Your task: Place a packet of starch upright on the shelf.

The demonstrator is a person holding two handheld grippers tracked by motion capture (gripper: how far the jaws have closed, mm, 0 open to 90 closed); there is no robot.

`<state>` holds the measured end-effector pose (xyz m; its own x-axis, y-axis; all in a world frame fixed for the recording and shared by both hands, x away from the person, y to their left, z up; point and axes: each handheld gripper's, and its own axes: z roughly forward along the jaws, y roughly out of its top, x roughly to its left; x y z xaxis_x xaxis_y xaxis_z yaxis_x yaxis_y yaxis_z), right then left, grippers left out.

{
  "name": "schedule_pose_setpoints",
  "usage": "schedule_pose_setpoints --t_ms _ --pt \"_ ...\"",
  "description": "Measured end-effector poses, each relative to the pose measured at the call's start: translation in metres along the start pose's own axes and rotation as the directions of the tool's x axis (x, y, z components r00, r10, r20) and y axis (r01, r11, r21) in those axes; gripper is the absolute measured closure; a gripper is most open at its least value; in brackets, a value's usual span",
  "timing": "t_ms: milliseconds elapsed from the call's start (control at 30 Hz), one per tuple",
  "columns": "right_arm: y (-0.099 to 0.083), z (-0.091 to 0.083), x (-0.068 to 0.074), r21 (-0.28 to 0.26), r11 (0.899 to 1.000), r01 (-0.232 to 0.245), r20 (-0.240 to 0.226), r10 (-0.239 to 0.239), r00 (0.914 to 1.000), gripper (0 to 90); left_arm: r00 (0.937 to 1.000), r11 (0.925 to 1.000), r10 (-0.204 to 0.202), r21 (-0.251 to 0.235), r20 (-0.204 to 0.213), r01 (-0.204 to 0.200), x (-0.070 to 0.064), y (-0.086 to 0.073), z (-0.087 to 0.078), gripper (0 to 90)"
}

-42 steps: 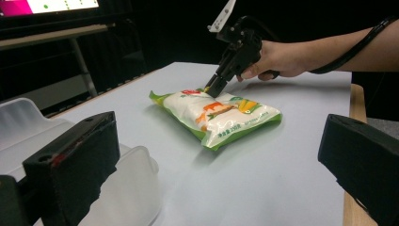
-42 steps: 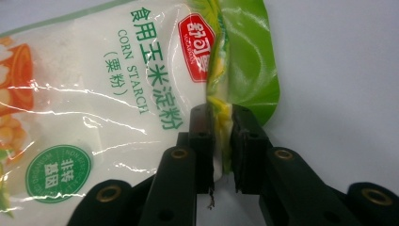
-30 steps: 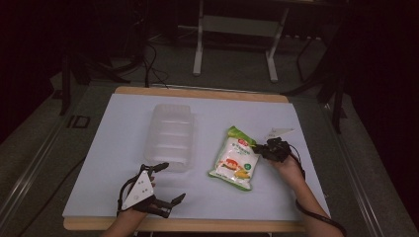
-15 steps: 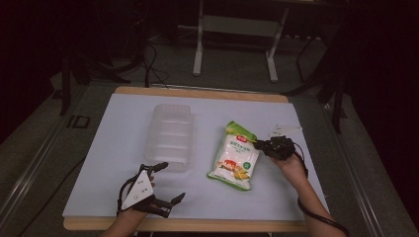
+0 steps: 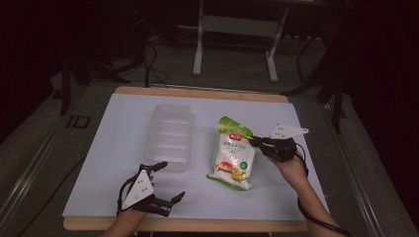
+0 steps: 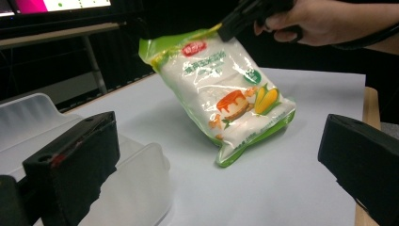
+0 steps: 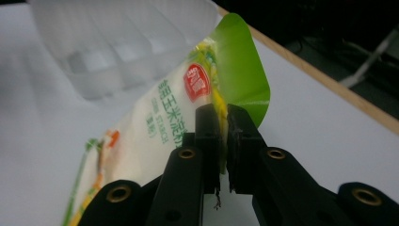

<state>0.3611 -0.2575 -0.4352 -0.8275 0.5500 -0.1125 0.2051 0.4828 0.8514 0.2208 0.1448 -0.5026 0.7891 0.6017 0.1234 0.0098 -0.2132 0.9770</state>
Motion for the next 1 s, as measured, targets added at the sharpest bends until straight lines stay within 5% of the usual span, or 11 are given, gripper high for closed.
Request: schedule_pose_setpoints --t_ms 533,800,933,1000 --pt "0.035 -0.027 0.044 -0.146 0.981 0.125 -0.059 -0.134 0.9892 85.1 1.0 1.0 -0.006 0.005 0.0 0.006 0.0 0.003 0.003 0.0" --pt "0.046 -0.04 0.049 -0.177 0.973 0.149 -0.062 -0.163 0.9847 85.2 0.9955 0.9957 -0.092 0.017 0.023 0.091 0.007 0.023 0.007 0.0" --pt "0.058 -0.054 0.055 -0.223 0.96 0.17 -0.067 -0.189 0.9796 85.2 0.9864 0.9879 -0.153 0.035 0.06 0.151 0.012 0.039 0.013 0.0" --pt "0.063 -0.059 0.058 -0.245 0.953 0.178 -0.076 -0.202 0.9765 85.2 0.9862 0.9893 -0.146 0.021 0.078 0.144 0.014 0.046 0.017 0.0"
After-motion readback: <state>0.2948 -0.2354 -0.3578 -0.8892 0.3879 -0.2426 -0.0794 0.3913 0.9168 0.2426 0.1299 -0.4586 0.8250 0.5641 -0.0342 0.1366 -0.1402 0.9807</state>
